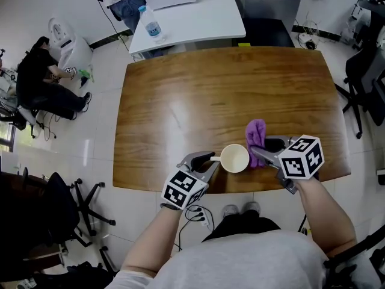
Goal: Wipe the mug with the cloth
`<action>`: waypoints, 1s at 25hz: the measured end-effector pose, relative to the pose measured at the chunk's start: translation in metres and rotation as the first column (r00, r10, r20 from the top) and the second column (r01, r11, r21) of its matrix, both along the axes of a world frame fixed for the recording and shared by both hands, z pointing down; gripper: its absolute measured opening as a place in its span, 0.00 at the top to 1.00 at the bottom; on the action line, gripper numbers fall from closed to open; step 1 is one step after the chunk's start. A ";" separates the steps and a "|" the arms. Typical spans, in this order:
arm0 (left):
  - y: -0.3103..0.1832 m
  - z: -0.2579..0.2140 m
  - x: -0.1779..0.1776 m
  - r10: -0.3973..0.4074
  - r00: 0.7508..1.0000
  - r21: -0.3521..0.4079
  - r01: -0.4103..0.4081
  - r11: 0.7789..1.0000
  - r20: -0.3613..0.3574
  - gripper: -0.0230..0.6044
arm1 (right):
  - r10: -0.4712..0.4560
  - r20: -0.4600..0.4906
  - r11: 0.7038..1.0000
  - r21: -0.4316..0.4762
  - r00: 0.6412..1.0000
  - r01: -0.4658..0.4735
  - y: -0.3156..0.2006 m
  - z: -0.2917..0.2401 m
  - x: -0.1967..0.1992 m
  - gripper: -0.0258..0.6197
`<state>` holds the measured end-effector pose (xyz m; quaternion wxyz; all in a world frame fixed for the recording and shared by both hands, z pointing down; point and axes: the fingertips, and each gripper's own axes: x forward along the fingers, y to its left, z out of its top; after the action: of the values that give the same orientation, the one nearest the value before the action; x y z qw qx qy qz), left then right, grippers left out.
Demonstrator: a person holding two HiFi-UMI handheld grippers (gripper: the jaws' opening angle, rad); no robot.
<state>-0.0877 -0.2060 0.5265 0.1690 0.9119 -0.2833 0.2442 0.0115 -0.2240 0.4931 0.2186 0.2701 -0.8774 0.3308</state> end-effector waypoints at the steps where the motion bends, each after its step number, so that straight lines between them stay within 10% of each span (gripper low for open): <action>1: -0.003 0.000 0.003 0.006 1.000 0.000 -0.006 1.000 0.002 0.87 | -0.006 0.003 1.000 -0.003 1.000 0.006 -0.001 0.001 0.000 0.79; 25: -0.017 0.001 0.019 0.045 0.999 0.014 -0.045 0.999 -0.021 0.89 | -0.017 -0.053 0.997 -0.071 0.998 0.014 -0.002 0.041 0.011 0.80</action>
<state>-0.0687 -0.2233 0.5273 0.1601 0.9217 -0.2625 0.2365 0.0228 -0.2256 0.5338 0.2540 0.2642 -0.8610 0.3527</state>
